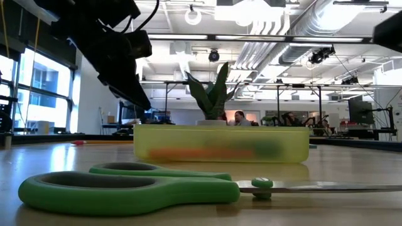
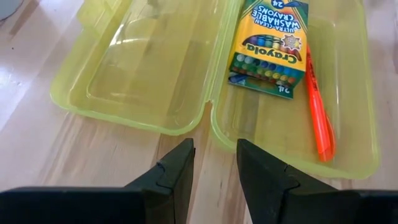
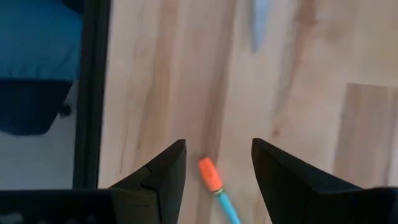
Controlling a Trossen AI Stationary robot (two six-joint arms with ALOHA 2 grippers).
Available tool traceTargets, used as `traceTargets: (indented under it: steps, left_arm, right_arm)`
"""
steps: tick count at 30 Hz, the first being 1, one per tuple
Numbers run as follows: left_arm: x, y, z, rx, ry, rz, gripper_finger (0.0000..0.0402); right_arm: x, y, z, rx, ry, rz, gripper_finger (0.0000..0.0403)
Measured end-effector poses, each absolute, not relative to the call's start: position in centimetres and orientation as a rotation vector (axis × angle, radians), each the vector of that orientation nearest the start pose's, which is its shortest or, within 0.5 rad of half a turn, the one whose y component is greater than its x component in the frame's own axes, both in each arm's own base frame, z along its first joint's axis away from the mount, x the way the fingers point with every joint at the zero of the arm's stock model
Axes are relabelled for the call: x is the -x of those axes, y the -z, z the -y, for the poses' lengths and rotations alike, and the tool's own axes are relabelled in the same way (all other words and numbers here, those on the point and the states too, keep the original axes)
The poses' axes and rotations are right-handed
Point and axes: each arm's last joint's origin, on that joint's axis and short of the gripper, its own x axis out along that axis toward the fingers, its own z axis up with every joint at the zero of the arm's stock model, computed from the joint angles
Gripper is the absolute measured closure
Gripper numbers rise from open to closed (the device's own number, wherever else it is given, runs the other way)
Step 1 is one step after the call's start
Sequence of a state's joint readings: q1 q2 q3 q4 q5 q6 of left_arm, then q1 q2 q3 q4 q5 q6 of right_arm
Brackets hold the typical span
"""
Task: Pack school essentials
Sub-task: Put the light blue pencil into the yellow school supply box
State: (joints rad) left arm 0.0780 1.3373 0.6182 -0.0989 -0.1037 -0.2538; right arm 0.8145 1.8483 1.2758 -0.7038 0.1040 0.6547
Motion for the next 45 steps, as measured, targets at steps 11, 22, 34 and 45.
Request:
traceTargets:
  steps: [11, 22, 34, 45]
  left_arm:
    - [-24.8, -17.4, -2.2, 0.255, -0.287, -0.787, 0.0291]
    - [-25.1, -17.7, -2.3, 0.258, -0.286, -0.745, 0.0291]
    - [-25.1, -17.7, -2.3, 0.250, -0.284, -0.745, 0.0291]
    - [-25.1, -17.7, -2.3, 0.251, -0.283, -0.746, 0.0291]
  right_arm:
    - [-23.7, -17.4, -26.9, 0.102, -0.190, -1.279, 0.0229]
    - [-23.8, -15.0, -27.2, 0.130, -0.180, -1.375, 0.0229]
    - [-23.7, -13.7, -27.2, 0.137, -0.138, -1.431, 0.0256]
    - [-23.7, -13.6, -27.2, 0.122, -0.163, -1.455, 0.0377]
